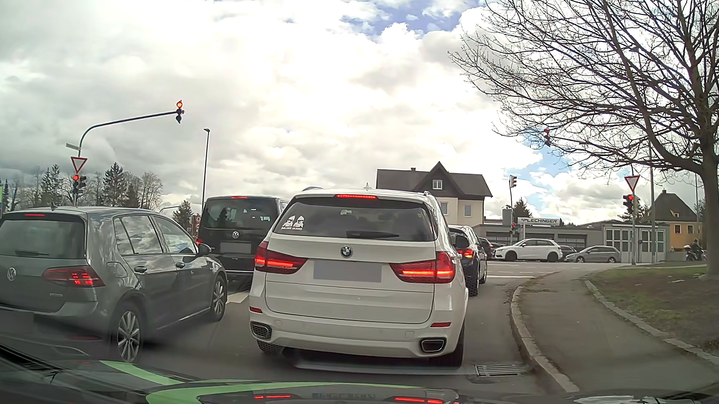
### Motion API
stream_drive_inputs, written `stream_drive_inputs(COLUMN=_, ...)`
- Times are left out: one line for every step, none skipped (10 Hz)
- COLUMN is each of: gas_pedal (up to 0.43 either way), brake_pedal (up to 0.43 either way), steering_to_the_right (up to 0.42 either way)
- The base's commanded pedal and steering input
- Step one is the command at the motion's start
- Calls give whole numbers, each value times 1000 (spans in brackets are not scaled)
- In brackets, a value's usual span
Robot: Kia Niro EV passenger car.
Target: Follow the waypoints while adhering to traffic rules and regulations
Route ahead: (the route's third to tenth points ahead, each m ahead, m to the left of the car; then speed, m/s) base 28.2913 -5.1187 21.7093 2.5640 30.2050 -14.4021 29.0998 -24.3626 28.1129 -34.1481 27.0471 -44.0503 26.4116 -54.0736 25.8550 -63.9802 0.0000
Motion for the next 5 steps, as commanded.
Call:
stream_drive_inputs(gas_pedal=0, brake_pedal=323, steering_to_the_right=16)
stream_drive_inputs(gas_pedal=0, brake_pedal=323, steering_to_the_right=16)
stream_drive_inputs(gas_pedal=0, brake_pedal=323, steering_to_the_right=16)
stream_drive_inputs(gas_pedal=0, brake_pedal=323, steering_to_the_right=16)
stream_drive_inputs(gas_pedal=0, brake_pedal=323, steering_to_the_right=16)
